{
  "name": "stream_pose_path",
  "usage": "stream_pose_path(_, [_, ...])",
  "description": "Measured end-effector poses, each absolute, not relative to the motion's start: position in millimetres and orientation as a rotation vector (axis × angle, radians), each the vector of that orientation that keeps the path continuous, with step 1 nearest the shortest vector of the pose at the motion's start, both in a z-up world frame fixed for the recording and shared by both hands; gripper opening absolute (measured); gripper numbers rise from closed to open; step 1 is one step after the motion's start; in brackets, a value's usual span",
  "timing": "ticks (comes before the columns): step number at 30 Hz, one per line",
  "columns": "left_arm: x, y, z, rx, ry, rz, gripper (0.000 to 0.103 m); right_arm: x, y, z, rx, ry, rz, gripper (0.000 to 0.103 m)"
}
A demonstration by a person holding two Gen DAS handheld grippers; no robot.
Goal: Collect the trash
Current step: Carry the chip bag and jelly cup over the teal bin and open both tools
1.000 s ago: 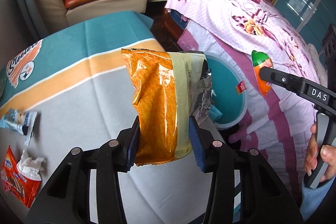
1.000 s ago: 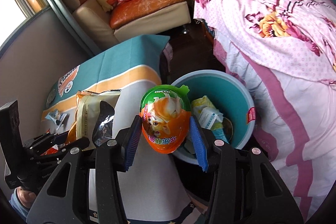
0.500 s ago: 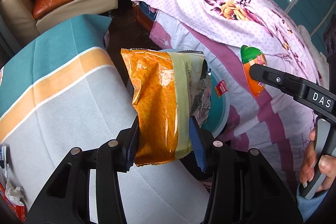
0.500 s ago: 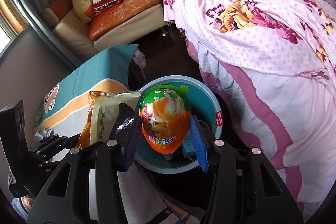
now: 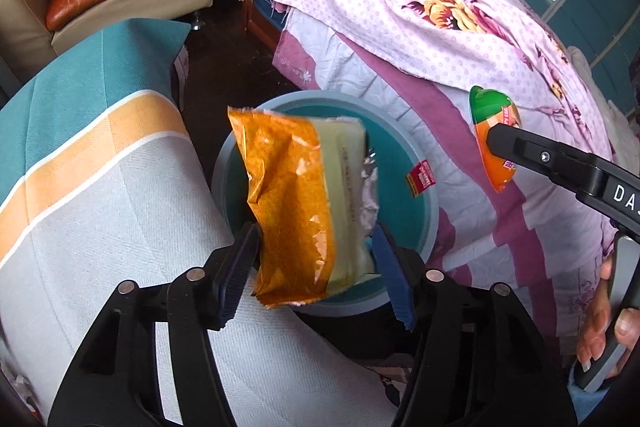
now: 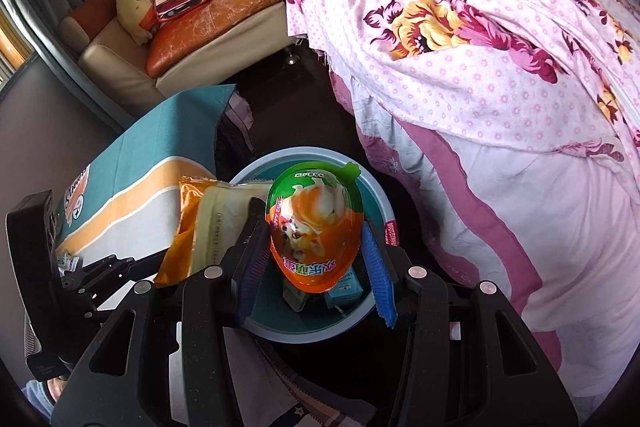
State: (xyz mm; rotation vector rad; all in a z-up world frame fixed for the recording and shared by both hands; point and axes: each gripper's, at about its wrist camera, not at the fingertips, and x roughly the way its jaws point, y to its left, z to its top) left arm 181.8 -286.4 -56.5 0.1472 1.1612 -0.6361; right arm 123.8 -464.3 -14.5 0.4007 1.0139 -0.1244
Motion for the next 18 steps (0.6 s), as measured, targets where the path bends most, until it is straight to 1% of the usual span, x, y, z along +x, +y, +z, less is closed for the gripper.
stream_pose_path(2, [183.3, -284.4, -56.3, 0.145, 1.154, -0.626, 0.075, 125.9, -462.6, -16.2, 0.398, 1.02, -0.125, 0.045])
stream_pose_path(5, [185.4, -278.1, -55.8, 0.127, 1.157, -0.619, 0.076, 129.4, -459.0, -18.0, 0.393, 1.028, -0.122, 0.045])
stream_pose_path(12, [188.8, -253.4, -49.4, 0.08, 1.15, -0.586, 0.087, 137.6, -444.6, -23.7, 0.377, 1.053, -0.103, 0.045])
stream_pose_path(18, [189.3, -233.5, -46.9, 0.058, 1.144, -0.561, 0.088, 145.4, -430.8, -32.5, 0.368, 1.084, -0.085, 0.045])
